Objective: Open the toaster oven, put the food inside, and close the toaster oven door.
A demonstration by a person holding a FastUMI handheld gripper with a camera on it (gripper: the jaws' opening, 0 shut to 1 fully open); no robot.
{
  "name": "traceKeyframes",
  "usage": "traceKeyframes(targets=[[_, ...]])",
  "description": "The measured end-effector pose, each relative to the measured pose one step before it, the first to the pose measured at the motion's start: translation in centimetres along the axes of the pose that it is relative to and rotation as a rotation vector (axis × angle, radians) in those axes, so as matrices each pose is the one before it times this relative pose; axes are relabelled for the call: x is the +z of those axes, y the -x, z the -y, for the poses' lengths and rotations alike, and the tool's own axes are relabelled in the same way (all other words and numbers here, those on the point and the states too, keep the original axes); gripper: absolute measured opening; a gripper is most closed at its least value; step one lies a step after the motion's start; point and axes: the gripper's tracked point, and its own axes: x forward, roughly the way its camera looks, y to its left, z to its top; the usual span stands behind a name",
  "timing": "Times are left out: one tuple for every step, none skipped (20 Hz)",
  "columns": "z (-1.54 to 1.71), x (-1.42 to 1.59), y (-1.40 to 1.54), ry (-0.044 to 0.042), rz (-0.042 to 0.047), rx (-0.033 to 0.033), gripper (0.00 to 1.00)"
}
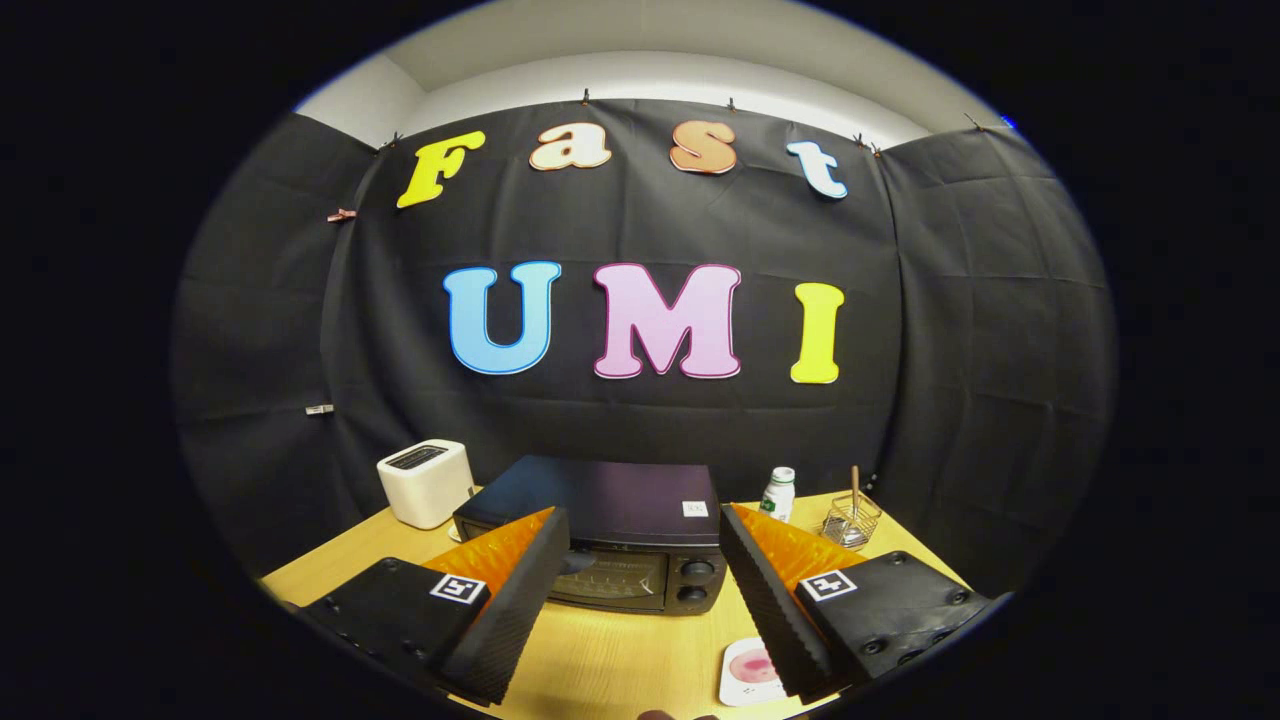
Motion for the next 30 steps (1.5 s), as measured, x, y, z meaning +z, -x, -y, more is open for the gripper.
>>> traceKeyframes(targets=[[-0.595,0.034,-0.342,-0.00658,-0.00236,0.0049,0.98],[-0.386,-0.113,-0.333,0.00344,-0.00223,0.00303,0.98],[-0.306,-0.372,-0.556,0.00611,-0.01264,-0.00211,0.98],[-0.437,-0.61,-0.449,0.00187,-0.01919,0.00284,0.98],[-0.846,-0.558,-0.596,-0.00097,-0.02112,0.00898,0.98],[-0.754,-0.283,-0.52,0.00466,-0.01329,0.00917,0.98],[-0.658,-0.215,-0.574,0.00888,-0.00754,0.00616,0.98],[-0.572,-0.333,-0.73,0.00837,-0.01103,0.00513,0.98],[-0.604,-0.729,-0.728,0.00356,-0.01899,0.00236,0.98],[-0.507,-0.73,-0.764,-0.00116,-0.01921,0.00305,0.98],[-0.482,-0.806,-0.771,-0.00711,-0.02615,-0.00293,0.98],[-0.332,-0.782,-0.776,-0.01115,-0.02696,-0.00483,0.98],[-0.382,-0.759,-0.865,-0.01359,-0.02575,-0.0023,0.98],[-0.251,-0.794,-0.911,-0.01154,-0.02366,-0.00571,0.98],[-0.015,-0.547,-0.91,-0.0017,-0.01208,-0.01012,0.98],[0.127,-0.467,-1.001,0.00581,-0.01307,-0.01797,0.98],[0.02,-0.751,-1.048,0.00298,-0.01859,-0.01283,0.98],[-0.2,-0.56,-0.998,-0.00087,-0.01376,-0.00275,0.99],[-0.129,-0.432,-0.963,-0.00143,-0.00996,-0.00288,0.98],[-0.079,-0.324,-0.78,-0.00416,-0.00795,-0.00544,0.98],[-0.041,-0.207,-0.73,-0.00603,-0.00521,-0.00868,0.98],[-0.026,-0.156,-0.625,-0.01236,-0.00298,-0.00663,0.99],[0.008,-0.122,-0.519,-0.0152,-0.00327,-0.01045,0.99],[-0.024,0.141,-0.478,-0.0198,0.00569,-0.0049,0.99],[0.257,-0.098,-0.43,-0.01616,-0.00626,-0.0193,0.99],[-0.2,0.129,0.181,-0.00816,0.0143,-0.01044,0.98],[-0.233,-0.329,-0.09,0.01654,-0.00452,-0.0013,0.97],[-0.019,0.284,0.166,0.01748,0.01774,-0.00288,0.99],[-0.029,-0.126,-0.198,0.01096,0.00315,0.00176,0.99],[0.005,-0.186,0.288,-0.00411,-0.00882,0.00192,0.99]])
